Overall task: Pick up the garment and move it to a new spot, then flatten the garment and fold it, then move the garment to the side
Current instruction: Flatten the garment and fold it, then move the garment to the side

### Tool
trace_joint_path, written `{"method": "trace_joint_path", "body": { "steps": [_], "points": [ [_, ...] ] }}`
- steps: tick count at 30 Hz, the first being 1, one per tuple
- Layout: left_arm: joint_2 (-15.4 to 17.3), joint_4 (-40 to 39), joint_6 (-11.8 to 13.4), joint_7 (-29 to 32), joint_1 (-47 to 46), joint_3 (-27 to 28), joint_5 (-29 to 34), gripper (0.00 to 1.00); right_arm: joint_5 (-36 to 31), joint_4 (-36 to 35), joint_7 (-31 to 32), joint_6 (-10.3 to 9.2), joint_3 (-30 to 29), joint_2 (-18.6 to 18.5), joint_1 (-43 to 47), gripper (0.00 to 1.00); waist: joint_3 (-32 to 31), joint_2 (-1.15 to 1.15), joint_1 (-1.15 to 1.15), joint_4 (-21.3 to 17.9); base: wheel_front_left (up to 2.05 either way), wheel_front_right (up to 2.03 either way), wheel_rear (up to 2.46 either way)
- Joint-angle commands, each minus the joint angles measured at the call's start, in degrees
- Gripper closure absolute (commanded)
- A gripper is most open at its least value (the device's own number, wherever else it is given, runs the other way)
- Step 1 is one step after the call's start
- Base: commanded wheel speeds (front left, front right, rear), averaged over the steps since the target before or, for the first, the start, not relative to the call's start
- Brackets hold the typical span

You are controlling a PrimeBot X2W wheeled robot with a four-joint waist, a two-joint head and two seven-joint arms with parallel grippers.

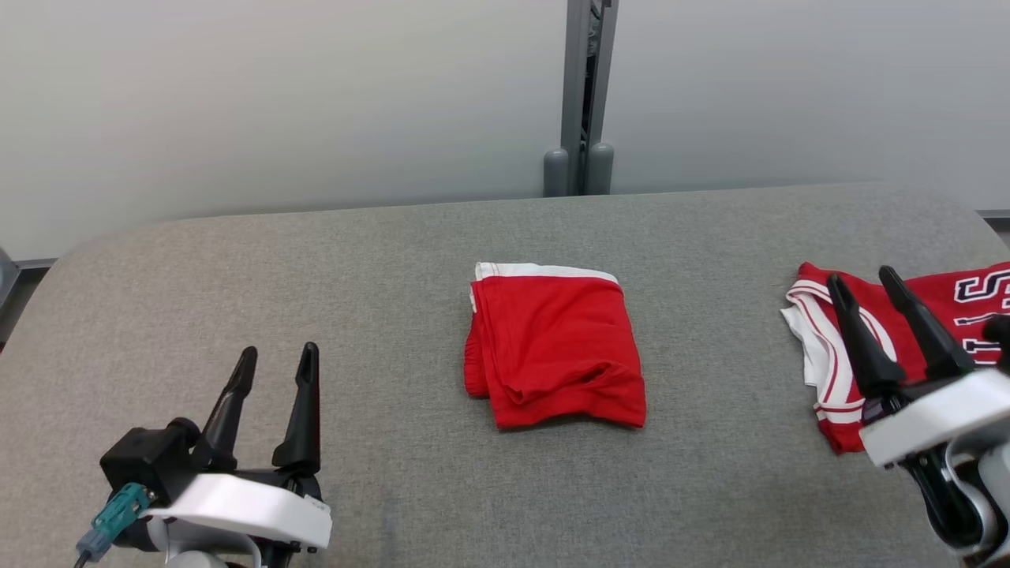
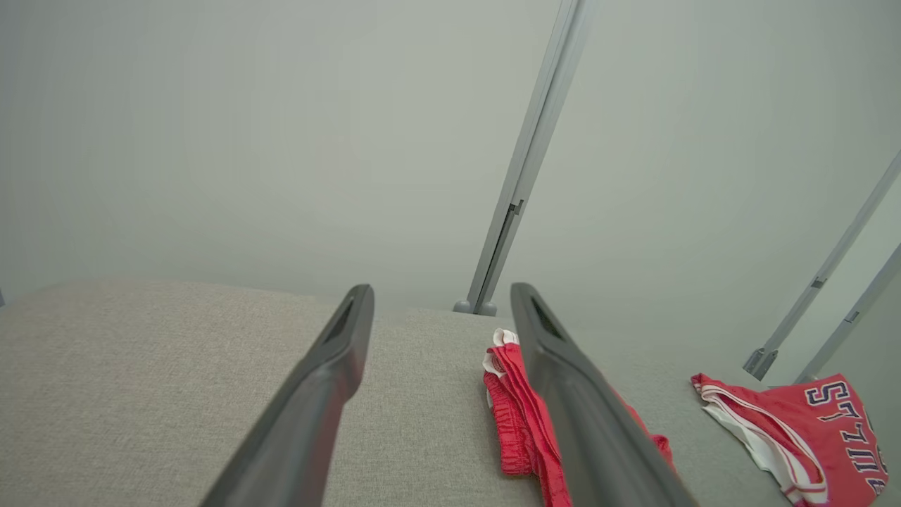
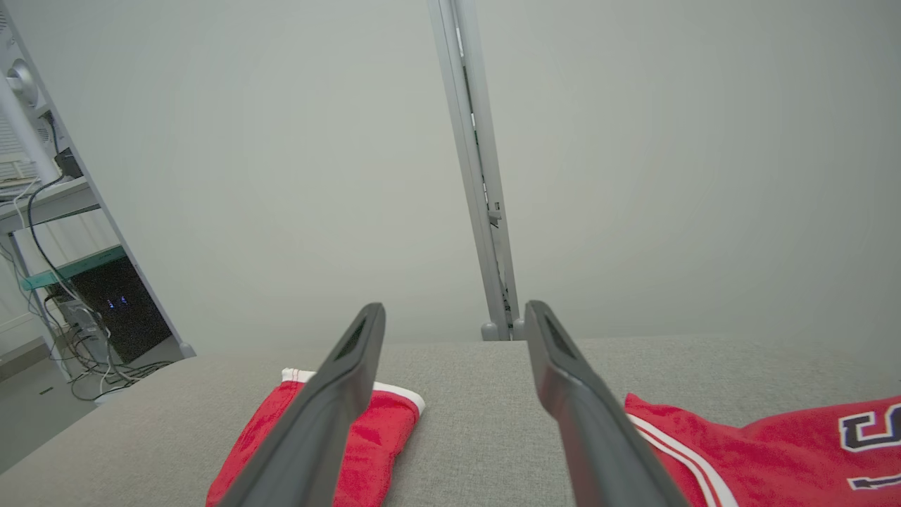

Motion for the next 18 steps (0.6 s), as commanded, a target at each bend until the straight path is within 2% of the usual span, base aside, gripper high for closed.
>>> {"method": "trace_joint_path", "body": {
  "steps": [1,5,8,13,18],
  "points": [
    [-0.4,-0.6,-0.1,-0.3,1.4,1.6,2.3,0.00,-2.9,-1.3,-0.4,0.01,-3.3,1.3,3.0,0.00,-0.1,0.00,0.00,-0.6,0.00,0.00,0.00],
    [-2.5,-1.2,-0.6,-0.3,3.9,5.0,7.4,0.00,-11.7,-6.2,-0.6,0.01,-12.1,5.5,9.8,0.00,-0.3,0.00,0.00,-1.1,0.00,0.00,0.00],
    [-4.0,-0.8,-1.6,-0.3,5.4,7.0,10.2,0.00,-17.3,-9.6,0.6,0.01,-16.5,9.1,14.4,0.00,-0.3,0.00,0.00,-1.3,0.00,0.00,0.00],
    [-6.1,0.7,-3.5,-0.3,6.8,8.3,13.6,0.00,-22.7,-14.1,3.6,0.01,-19.9,14.1,18.8,0.00,0.0,0.00,0.00,-1.0,0.00,0.00,0.00],
    [-7.5,2.0,-5.2,-0.3,6.4,9.1,15.3,0.00,-24.8,-16.8,6.1,0.01,-21.5,16.3,20.2,0.00,0.3,0.00,0.00,-0.4,0.00,0.00,0.00]
  ]
}}
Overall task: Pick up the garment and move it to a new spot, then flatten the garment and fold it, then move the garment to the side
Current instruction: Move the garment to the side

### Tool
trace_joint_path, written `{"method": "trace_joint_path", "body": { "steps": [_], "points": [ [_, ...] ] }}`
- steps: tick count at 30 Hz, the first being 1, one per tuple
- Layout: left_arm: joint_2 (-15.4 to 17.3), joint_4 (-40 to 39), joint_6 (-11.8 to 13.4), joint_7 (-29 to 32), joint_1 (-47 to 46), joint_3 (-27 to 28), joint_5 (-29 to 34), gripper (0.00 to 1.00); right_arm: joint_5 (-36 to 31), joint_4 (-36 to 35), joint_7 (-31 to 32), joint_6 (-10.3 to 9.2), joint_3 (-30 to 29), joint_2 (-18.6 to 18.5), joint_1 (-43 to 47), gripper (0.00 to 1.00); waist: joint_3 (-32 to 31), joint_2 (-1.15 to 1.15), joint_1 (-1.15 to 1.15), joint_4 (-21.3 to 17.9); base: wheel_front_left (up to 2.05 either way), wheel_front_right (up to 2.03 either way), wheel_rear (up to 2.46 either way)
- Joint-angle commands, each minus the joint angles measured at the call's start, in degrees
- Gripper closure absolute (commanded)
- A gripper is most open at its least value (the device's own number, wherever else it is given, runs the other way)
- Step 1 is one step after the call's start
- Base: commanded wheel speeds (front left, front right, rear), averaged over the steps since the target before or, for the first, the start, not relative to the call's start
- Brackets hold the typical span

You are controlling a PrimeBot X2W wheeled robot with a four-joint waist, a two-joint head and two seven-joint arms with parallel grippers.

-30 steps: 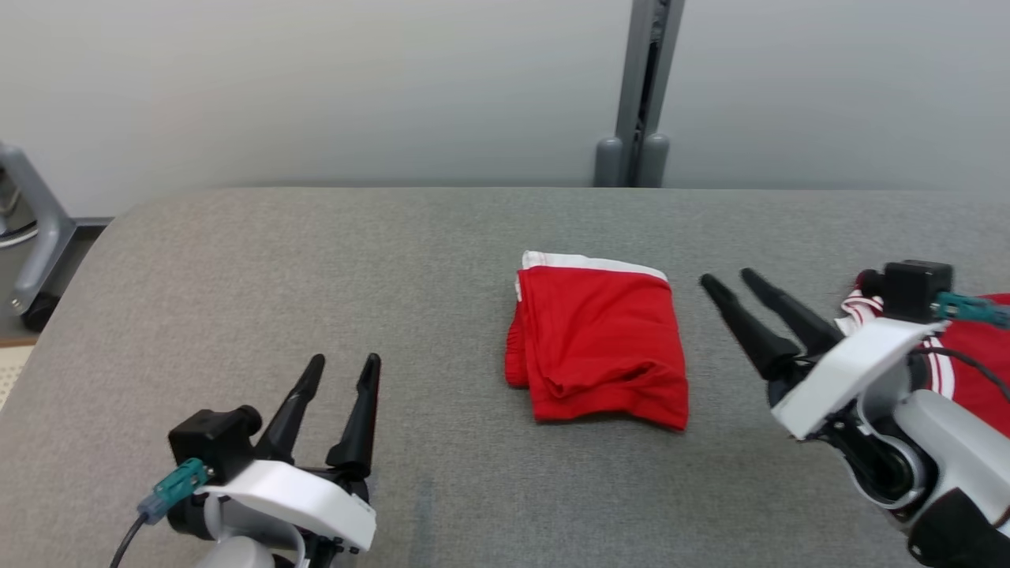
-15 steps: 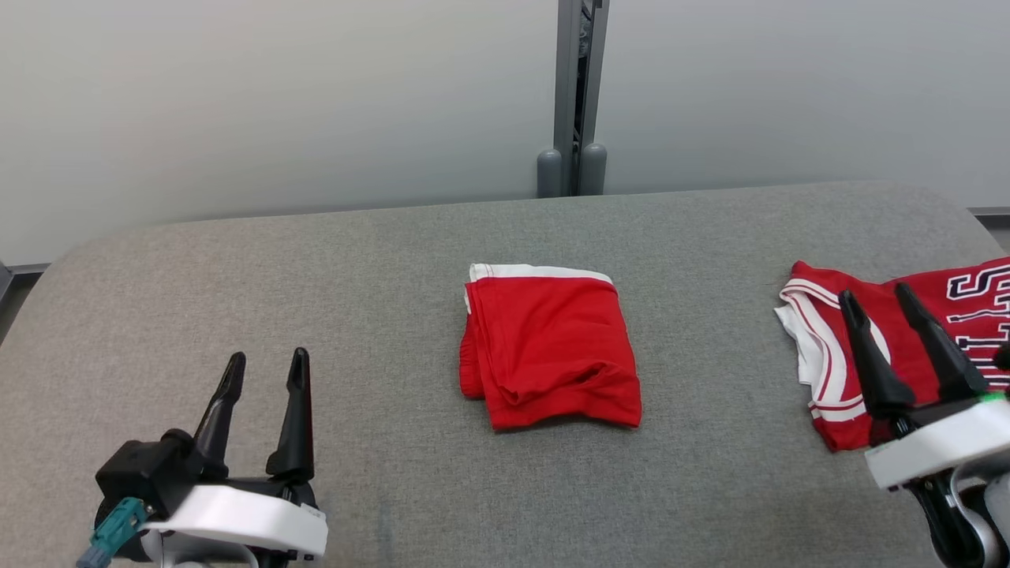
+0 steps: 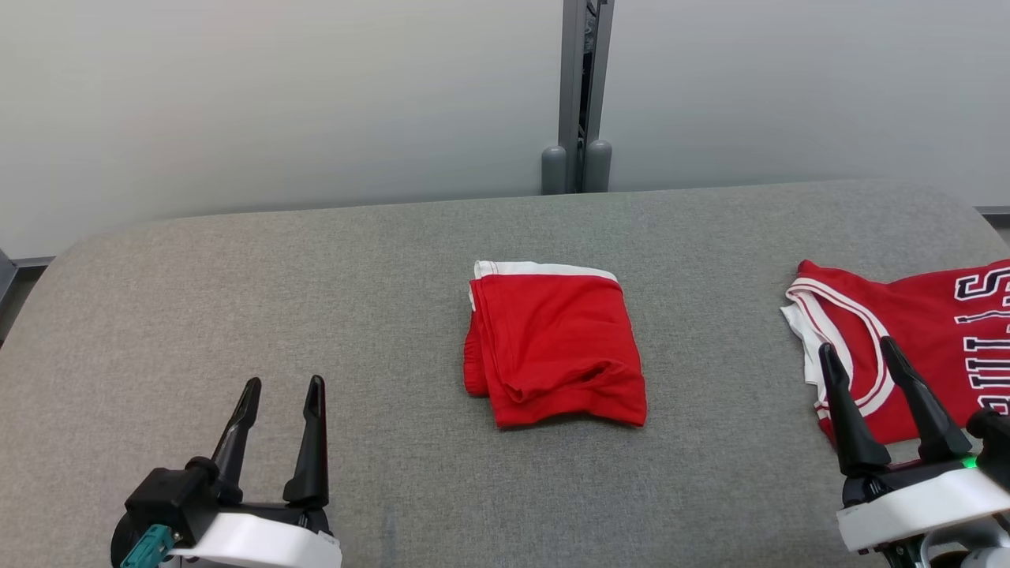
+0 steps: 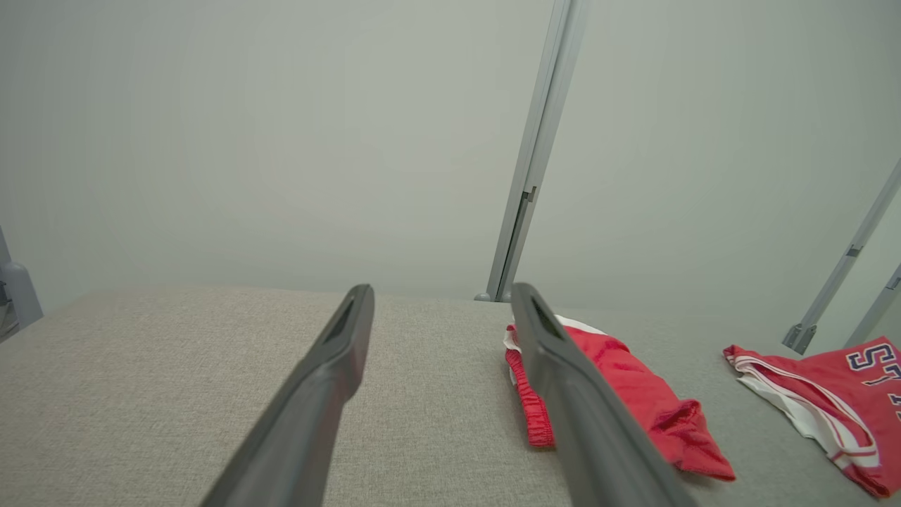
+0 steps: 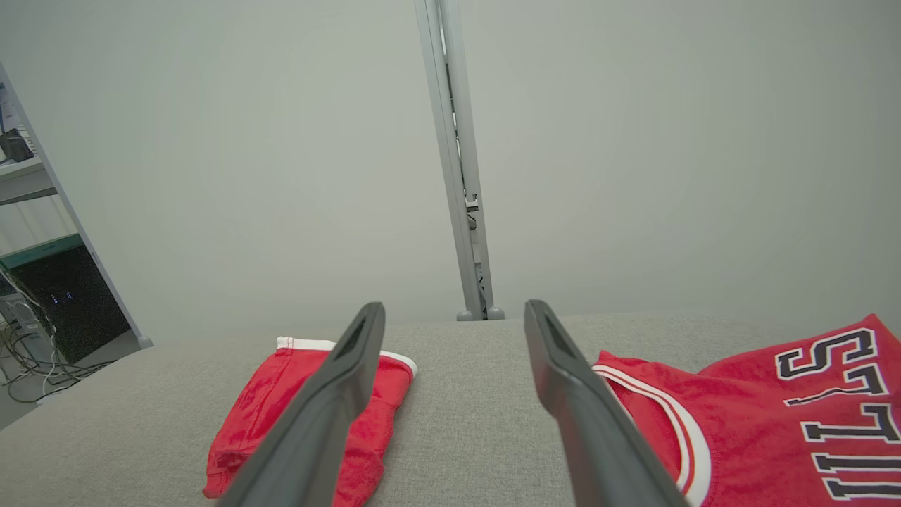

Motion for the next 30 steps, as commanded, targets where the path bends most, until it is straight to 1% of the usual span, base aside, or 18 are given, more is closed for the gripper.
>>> {"method": "trace_joint_path", "body": {
  "steps": [1,9,12,17,20,24,30],
  "points": [
    [-0.2,0.2,-0.2,-0.3,0.1,0.3,0.5,0.00,-0.5,-0.4,0.3,0.01,-0.3,0.0,0.5,0.00,0.1,0.00,0.00,0.2,0.00,0.00,0.00],
    [-1.7,1.5,-2.0,-0.3,-0.7,1.0,2.1,0.00,-2.0,-1.6,3.1,0.01,-1.3,0.6,1.0,0.00,0.4,0.00,0.00,1.2,0.00,0.00,0.00],
    [-2.2,2.0,-2.6,-0.3,-0.9,0.9,2.4,0.00,-2.2,-0.7,3.9,0.01,-1.0,0.2,0.0,0.00,0.6,0.00,0.00,2.0,0.00,0.00,0.00],
    [-2.9,2.5,-3.4,-0.3,-1.9,0.7,3.2,0.00,-2.0,2.8,5.0,0.01,-1.0,-0.4,-3.6,0.00,1.2,0.00,0.00,4.7,0.00,0.00,0.00],
    [-3.3,2.4,-3.6,-0.3,-2.3,0.5,3.4,0.00,-0.8,6.8,6.4,0.01,-0.7,-0.6,-7.8,0.00,2.3,0.00,0.00,6.1,0.00,0.00,0.00],
    [-4.0,2.7,-4.4,-0.3,-3.7,-0.1,3.6,0.00,2.2,15.5,10.2,0.01,0.6,-0.8,-14.7,0.00,4.4,0.00,0.00,8.8,0.00,0.00,0.00],
    [-5.6,4.4,-6.0,-0.3,-6.1,-1.6,3.9,0.00,10.1,28.4,19.6,0.01,3.1,-2.0,-24.5,0.00,7.8,0.00,0.00,14.1,0.00,0.00,0.00]
  ]
}}
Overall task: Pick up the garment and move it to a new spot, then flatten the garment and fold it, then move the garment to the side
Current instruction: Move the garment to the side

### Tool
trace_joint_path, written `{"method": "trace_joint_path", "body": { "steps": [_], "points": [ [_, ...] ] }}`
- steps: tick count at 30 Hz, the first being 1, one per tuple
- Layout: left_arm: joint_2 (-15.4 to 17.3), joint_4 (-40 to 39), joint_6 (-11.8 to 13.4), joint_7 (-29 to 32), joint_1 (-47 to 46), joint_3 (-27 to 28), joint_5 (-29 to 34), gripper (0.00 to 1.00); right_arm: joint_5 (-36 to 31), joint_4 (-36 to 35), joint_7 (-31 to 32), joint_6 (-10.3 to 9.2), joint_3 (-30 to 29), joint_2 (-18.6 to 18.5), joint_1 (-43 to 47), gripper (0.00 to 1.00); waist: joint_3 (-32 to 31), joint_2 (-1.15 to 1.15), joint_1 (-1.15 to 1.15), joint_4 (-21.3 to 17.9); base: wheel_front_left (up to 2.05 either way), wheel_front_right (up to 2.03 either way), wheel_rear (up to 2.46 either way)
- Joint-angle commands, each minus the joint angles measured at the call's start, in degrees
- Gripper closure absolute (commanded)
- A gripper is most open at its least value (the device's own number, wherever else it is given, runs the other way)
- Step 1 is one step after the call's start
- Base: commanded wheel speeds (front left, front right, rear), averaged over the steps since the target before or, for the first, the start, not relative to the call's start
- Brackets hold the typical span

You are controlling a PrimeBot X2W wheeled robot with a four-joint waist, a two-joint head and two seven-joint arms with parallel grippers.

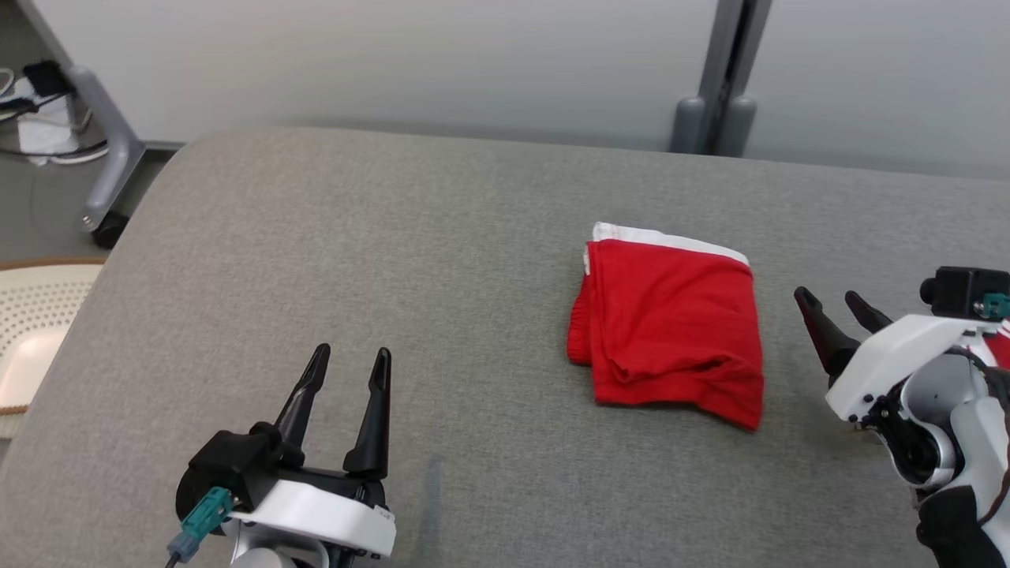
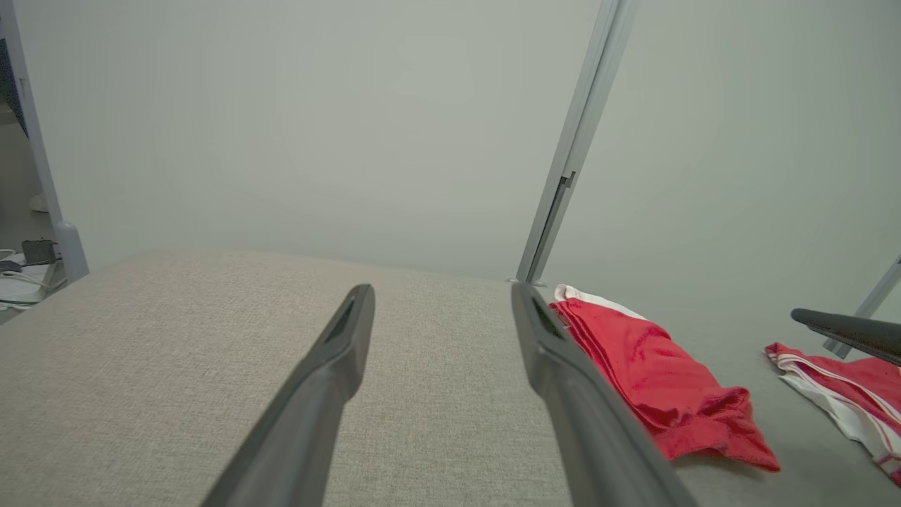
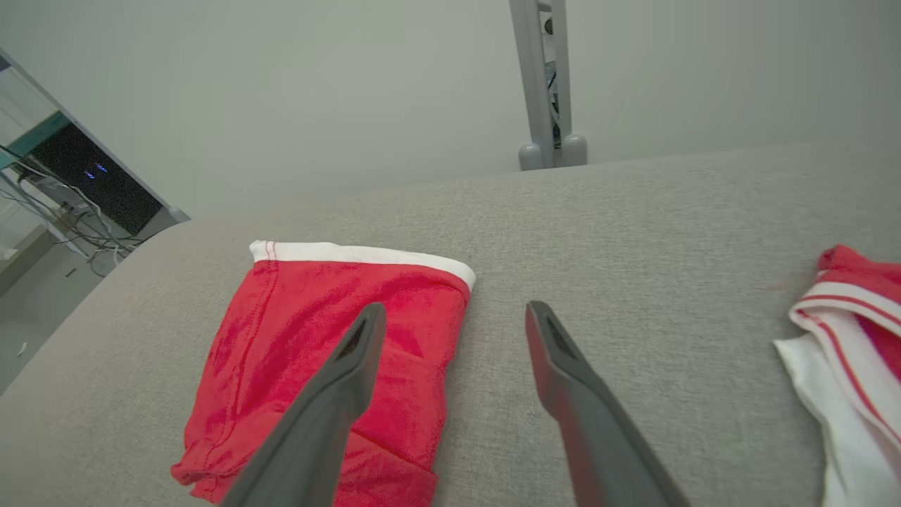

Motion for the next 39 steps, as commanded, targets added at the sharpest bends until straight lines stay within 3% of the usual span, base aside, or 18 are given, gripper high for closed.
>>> {"method": "trace_joint_path", "body": {
  "steps": [1,11,15,16,17,18,28,39],
  "points": [
    [-0.4,0.6,-0.6,-0.2,-1.7,-0.1,0.4,0.00,2.1,3.5,2.9,0.01,0.9,-1.1,-2.9,0.00,2.8,0.00,0.00,3.8,0.00,0.00,0.00],
    [-1.9,2.6,-2.0,-0.3,-3.3,-0.1,1.5,0.00,7.1,23.0,14.1,0.01,0.4,-0.5,-11.5,0.00,4.8,0.00,0.00,8.9,0.00,0.00,0.00],
    [-2.2,2.8,-2.3,-0.3,-3.5,0.1,1.9,0.00,7.0,26.8,14.0,0.00,0.1,0.8,-12.3,0.00,4.9,0.00,0.00,9.2,0.00,0.00,0.00],
    [-2.2,2.8,-2.3,-0.3,-3.5,0.2,2.0,0.00,7.5,26.7,13.6,0.00,0.4,1.4,-12.5,0.20,4.8,0.00,0.00,9.2,0.00,0.00,0.00],
    [-2.3,2.9,-2.3,-0.3,-3.4,0.3,2.1,0.00,8.0,26.5,12.8,0.01,0.5,1.7,-12.6,0.65,4.7,0.00,0.00,9.1,0.00,0.00,0.00],
    [-2.3,2.9,-2.4,-0.3,-3.3,0.3,2.2,0.00,8.2,26.2,11.8,0.01,0.9,1.8,-12.6,1.00,4.6,0.00,0.00,8.9,0.00,0.00,0.00],
    [-1.9,2.8,-2.8,0.0,-3.2,-0.5,3.0,0.00,11.6,20.8,4.4,0.01,8.1,0.7,-11.9,1.00,1.5,0.00,0.00,2.2,0.00,0.00,0.00],
    [-1.9,1.6,-2.9,1.2,-2.8,-2.5,3.4,0.00,14.9,11.2,4.2,0.01,18.5,-3.5,-11.6,1.00,-0.3,0.00,0.00,-13.7,0.00,0.00,0.00]
  ]
}}
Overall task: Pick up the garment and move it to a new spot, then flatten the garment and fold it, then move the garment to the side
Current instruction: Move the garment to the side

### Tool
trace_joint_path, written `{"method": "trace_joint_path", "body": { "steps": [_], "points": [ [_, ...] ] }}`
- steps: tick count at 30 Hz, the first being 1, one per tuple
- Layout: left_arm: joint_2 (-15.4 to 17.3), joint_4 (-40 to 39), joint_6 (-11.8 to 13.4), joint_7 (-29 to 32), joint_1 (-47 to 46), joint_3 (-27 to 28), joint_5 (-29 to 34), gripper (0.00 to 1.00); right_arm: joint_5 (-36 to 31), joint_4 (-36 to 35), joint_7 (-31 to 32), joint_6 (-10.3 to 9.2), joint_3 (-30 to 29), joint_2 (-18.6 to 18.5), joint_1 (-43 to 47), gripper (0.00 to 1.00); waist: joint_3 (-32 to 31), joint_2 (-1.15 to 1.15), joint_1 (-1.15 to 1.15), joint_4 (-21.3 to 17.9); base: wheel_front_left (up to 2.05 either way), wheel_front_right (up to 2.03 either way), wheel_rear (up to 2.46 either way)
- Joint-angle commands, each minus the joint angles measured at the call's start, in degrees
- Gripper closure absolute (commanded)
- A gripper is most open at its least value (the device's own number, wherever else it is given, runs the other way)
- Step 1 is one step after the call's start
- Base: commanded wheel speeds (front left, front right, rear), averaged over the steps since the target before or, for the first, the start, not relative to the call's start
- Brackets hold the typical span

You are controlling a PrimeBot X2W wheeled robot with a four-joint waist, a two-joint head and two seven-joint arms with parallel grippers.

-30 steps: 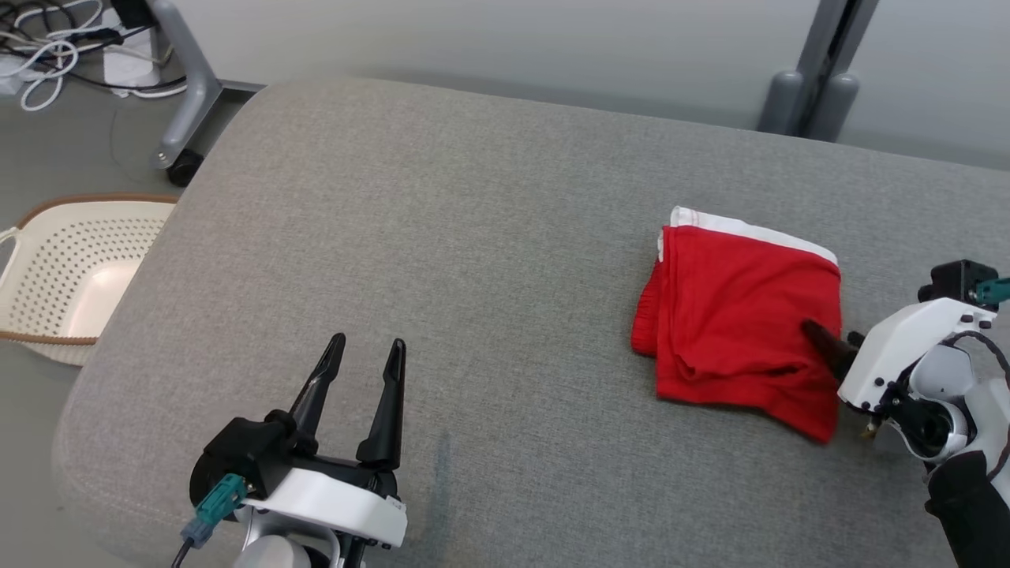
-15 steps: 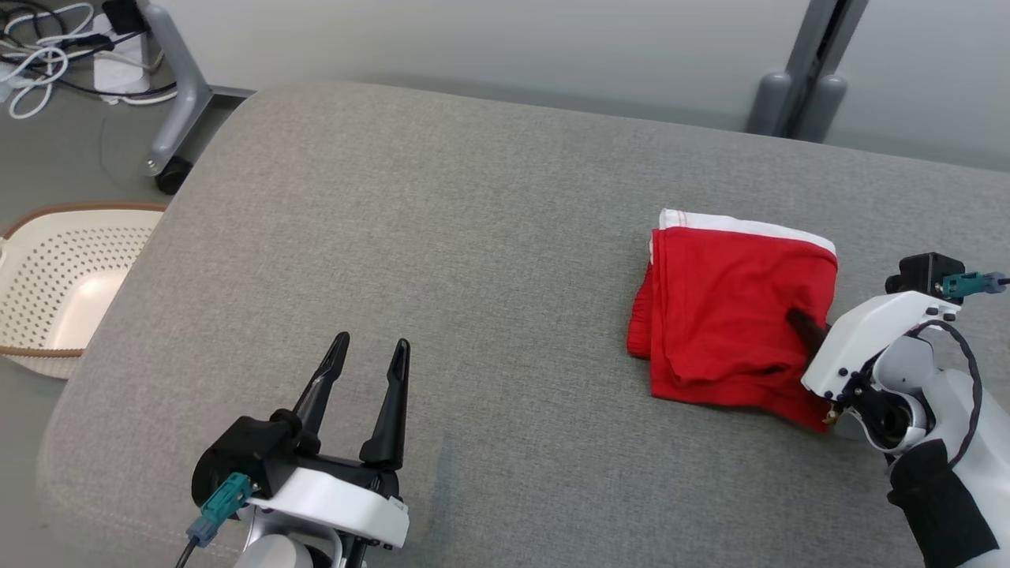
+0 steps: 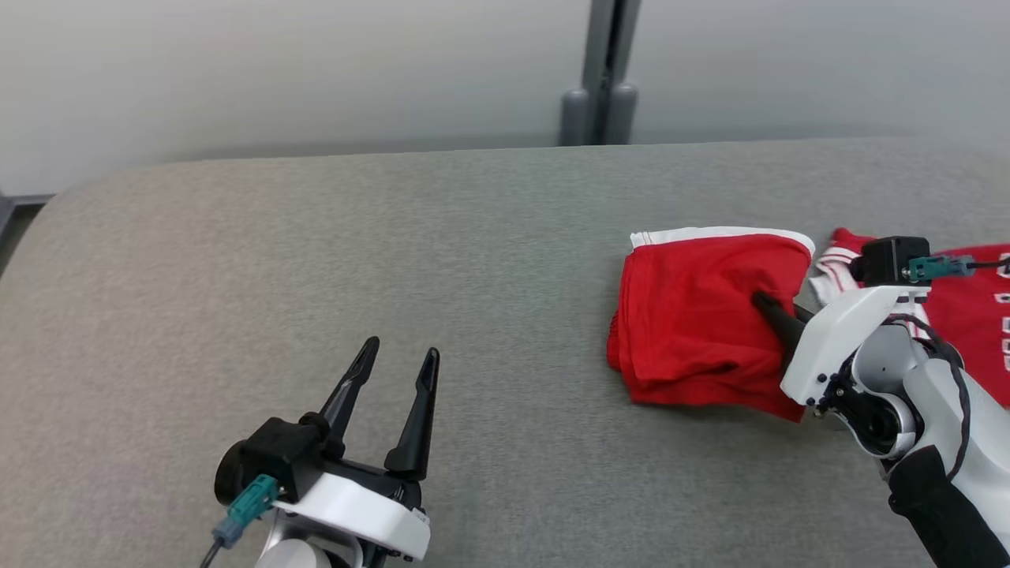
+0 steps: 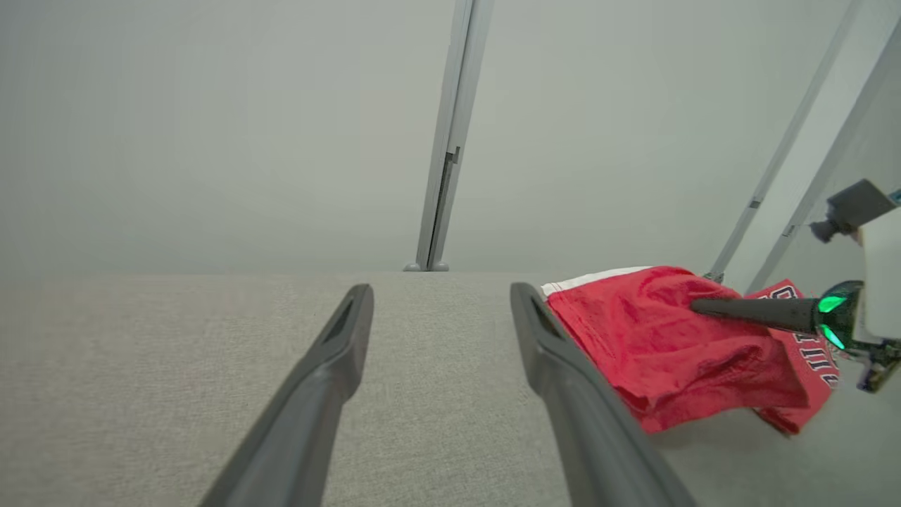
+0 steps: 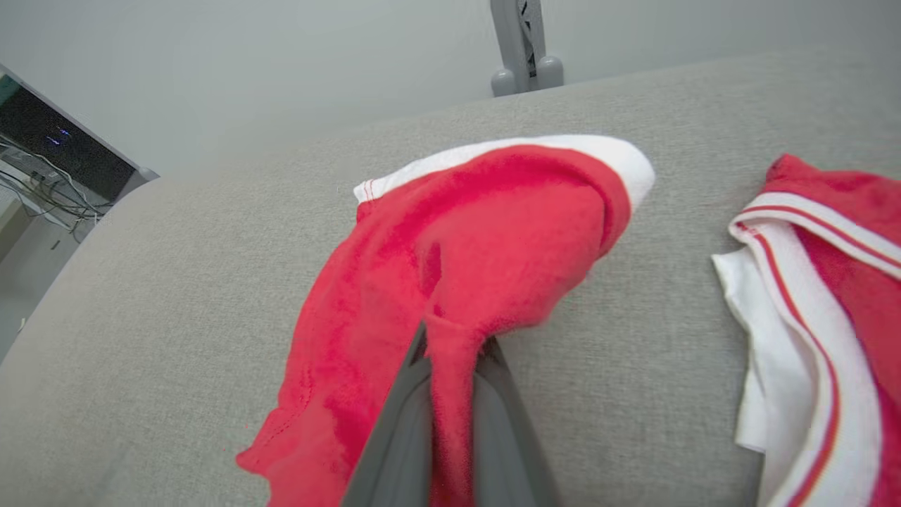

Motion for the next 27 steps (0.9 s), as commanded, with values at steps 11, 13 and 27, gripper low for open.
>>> {"method": "trace_joint_path", "body": {
  "steps": [11,13,27],
  "points": [
    [-0.5,-0.3,-1.4,2.0,-3.2,-3.7,1.4,0.00,1.6,-4.6,1.5,0.01,7.8,-5.6,-3.1,1.00,2.1,0.00,0.00,-15.7,0.00,0.00,0.00],
    [-0.5,-0.3,-1.6,2.5,-3.8,-4.2,1.6,0.00,1.4,-4.5,1.4,0.01,9.7,-7.4,-4.6,1.00,2.9,0.00,0.00,-15.9,0.00,0.00,0.00],
    [0.1,-0.8,-1.7,3.9,-5.9,-5.8,2.5,0.00,4.1,-5.1,-3.2,0.00,23.5,-19.4,-17.1,1.00,7.4,0.00,0.00,-11.9,0.00,0.00,0.00]
  ]
}}
